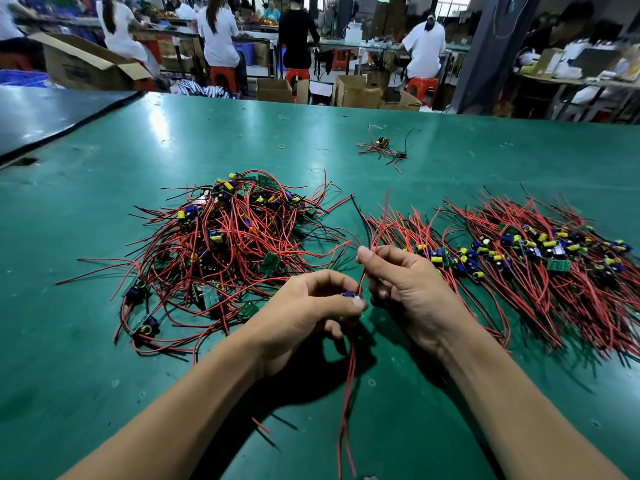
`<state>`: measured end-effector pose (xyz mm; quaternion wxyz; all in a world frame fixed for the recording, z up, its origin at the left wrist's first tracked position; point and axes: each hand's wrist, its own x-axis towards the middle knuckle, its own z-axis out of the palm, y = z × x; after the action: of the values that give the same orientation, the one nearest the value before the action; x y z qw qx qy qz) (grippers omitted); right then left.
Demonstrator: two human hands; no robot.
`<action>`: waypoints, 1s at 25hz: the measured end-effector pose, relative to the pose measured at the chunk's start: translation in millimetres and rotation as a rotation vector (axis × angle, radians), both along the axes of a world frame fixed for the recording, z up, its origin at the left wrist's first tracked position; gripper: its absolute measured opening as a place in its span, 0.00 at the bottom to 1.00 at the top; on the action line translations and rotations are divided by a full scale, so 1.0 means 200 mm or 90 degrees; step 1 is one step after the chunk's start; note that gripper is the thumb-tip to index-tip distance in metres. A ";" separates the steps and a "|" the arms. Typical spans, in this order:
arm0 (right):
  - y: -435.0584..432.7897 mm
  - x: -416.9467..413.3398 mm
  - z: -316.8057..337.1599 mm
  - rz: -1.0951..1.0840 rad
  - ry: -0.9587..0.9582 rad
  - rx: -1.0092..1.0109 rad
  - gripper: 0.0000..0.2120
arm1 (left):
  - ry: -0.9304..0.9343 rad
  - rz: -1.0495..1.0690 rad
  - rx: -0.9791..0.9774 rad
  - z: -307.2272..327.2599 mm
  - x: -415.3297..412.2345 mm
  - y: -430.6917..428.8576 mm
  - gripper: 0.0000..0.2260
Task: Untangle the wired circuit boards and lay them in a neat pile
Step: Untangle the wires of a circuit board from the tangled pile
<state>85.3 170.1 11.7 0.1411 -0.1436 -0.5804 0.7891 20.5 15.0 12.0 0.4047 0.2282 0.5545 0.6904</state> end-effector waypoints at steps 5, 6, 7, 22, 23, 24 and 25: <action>-0.03 0.01 0.00 0.073 -0.027 0.039 0.10 | 0.004 0.048 0.006 -0.02 0.00 0.00 0.07; -0.05 0.01 -0.01 0.083 -0.035 0.037 0.10 | 0.008 0.063 0.003 -0.02 0.01 0.00 0.05; -0.06 0.01 -0.01 0.088 -0.038 0.043 0.11 | 0.016 0.079 0.001 -0.03 0.01 0.01 0.04; -0.01 -0.03 0.02 -0.044 -0.028 -0.187 0.17 | 0.029 0.057 -0.006 -0.04 0.02 0.02 0.02; -0.01 -0.03 0.02 -0.010 -0.018 -0.242 0.16 | 0.026 0.047 0.000 -0.04 0.01 0.01 0.03; -0.02 -0.04 0.02 0.014 -0.010 -0.268 0.16 | 0.023 0.039 0.006 -0.04 0.01 0.01 0.04; -0.03 -0.04 0.01 0.022 -0.004 -0.263 0.15 | 0.020 0.035 0.008 -0.04 0.01 0.01 0.04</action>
<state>77.1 165.1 14.0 0.0934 -0.1617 -0.4093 0.8931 22.3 16.8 4.3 0.3749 0.2263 0.5626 0.7012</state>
